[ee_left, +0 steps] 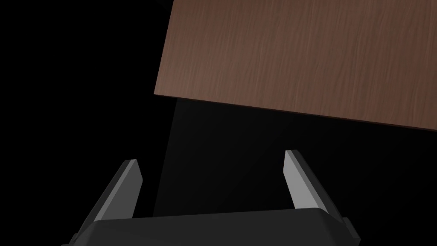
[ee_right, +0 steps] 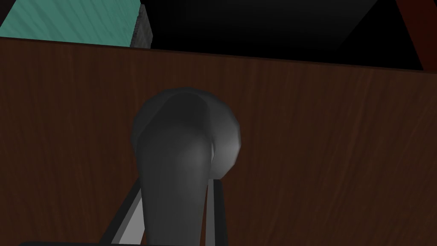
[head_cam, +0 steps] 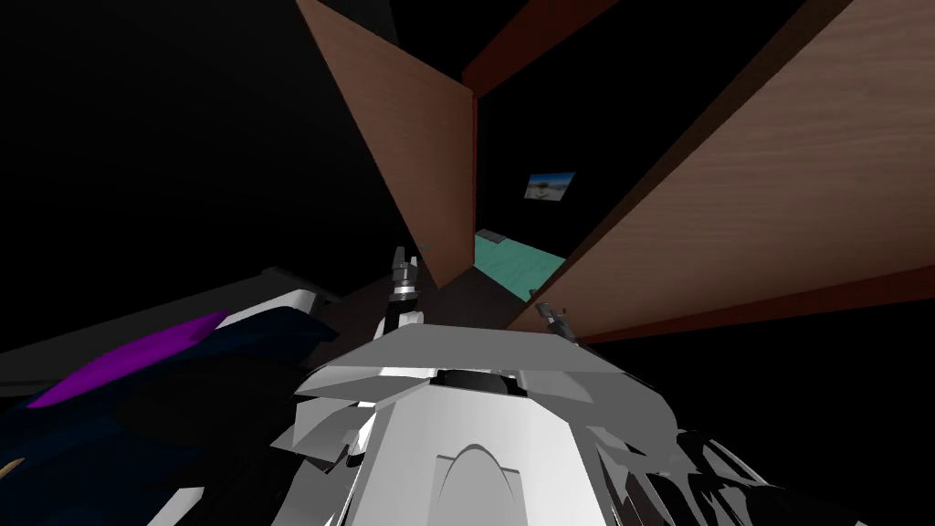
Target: Pull the door open
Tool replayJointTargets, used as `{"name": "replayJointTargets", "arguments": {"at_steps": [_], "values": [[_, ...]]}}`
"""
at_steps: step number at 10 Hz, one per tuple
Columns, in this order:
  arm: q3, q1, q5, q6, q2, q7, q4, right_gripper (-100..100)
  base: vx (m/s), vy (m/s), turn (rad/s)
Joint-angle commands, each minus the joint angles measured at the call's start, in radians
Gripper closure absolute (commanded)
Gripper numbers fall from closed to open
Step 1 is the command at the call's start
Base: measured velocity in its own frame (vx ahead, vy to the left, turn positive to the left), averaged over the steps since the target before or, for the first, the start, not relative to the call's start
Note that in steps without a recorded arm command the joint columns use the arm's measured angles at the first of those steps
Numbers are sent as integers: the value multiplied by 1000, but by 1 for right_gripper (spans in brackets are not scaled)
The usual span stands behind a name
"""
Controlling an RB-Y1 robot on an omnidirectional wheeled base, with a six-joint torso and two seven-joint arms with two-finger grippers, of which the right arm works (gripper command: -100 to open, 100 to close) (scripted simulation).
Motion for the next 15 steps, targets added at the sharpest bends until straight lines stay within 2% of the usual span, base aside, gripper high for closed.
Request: {"name": "replayJointTargets", "arguments": {"at_steps": [1,4,5,7,8,9,10,13,14,15], "values": [[0,0,0,0,0,0,0,100,-94,-29,26],[23,-35,7,20,8,3,6,100,-191,-30,58],[23,-35,7,20,8,3,6,100,-130,-50,17],[42,-70,12,42,13,5,9,100,-221,-84,82],[42,-70,12,42,13,5,9,100,-180,-47,33],[56,-95,16,57,16,7,11,100,-193,-51,35],[63,-108,17,65,18,8,12,100,-231,-94,74],[82,-142,22,86,23,11,15,100,-200,-83,60],[82,-142,22,86,23,11,15,100,-124,-52,14],[92,-160,25,97,26,12,17,100,-141,-110,22]]}}
